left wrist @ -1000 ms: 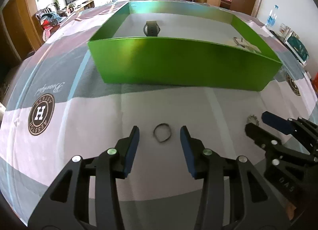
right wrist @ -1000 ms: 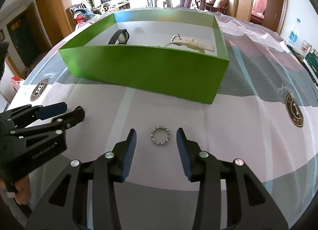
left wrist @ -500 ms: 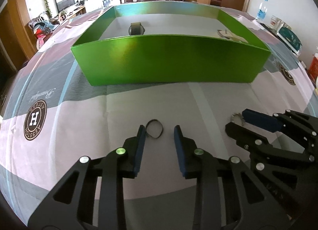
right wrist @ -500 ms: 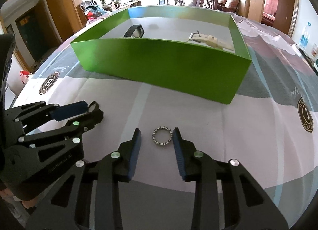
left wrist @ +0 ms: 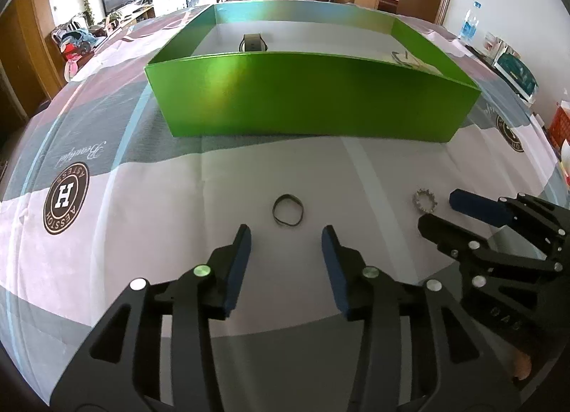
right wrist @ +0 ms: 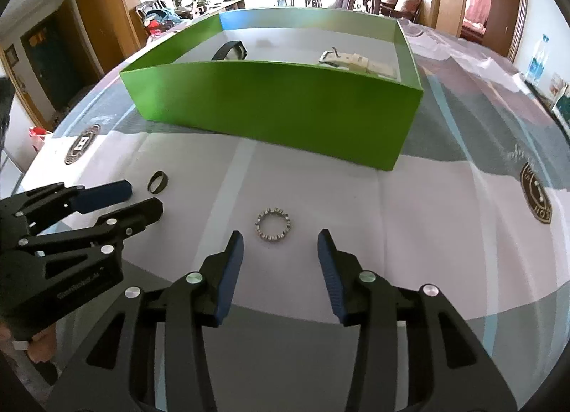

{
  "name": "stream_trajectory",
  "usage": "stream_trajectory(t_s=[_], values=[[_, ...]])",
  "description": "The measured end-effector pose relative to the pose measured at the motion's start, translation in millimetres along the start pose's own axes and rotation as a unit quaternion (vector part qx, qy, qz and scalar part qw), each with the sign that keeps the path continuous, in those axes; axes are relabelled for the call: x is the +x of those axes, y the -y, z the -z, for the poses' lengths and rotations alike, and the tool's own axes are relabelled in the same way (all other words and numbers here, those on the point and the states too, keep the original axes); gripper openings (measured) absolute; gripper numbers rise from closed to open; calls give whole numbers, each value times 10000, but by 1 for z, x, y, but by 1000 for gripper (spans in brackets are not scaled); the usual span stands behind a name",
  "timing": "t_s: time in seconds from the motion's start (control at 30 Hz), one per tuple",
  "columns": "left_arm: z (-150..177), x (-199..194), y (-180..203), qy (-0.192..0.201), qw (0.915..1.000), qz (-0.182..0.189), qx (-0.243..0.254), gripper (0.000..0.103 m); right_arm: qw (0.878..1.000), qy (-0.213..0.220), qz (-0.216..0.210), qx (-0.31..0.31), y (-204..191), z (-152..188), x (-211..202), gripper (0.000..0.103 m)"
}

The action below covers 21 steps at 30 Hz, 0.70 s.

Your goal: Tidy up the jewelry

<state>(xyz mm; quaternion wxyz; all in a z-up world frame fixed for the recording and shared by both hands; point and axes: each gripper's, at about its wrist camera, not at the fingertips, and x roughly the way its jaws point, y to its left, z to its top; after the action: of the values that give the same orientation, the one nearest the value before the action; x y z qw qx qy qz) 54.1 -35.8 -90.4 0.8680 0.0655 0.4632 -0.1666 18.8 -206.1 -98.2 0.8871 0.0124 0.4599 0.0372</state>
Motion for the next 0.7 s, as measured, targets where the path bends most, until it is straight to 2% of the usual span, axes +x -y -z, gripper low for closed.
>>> stream_trajectory(t_s=[0.17, 0.33, 0.47, 0.7], values=[[-6, 4, -1, 41, 9999, -142, -66, 42, 9997, 59, 176, -136, -7, -4, 5, 43], [-10, 7, 1, 98, 9995, -287, -94, 36, 9997, 116, 153, -176, -8, -5, 7, 42], [-10, 7, 4, 132, 9995, -291, -69, 28, 9997, 124, 92, -192, -7, -5, 5, 24], [-8, 7, 7, 163, 9995, -266, -14, 19, 9996, 114, 33, -237, -9, -3, 3, 21]])
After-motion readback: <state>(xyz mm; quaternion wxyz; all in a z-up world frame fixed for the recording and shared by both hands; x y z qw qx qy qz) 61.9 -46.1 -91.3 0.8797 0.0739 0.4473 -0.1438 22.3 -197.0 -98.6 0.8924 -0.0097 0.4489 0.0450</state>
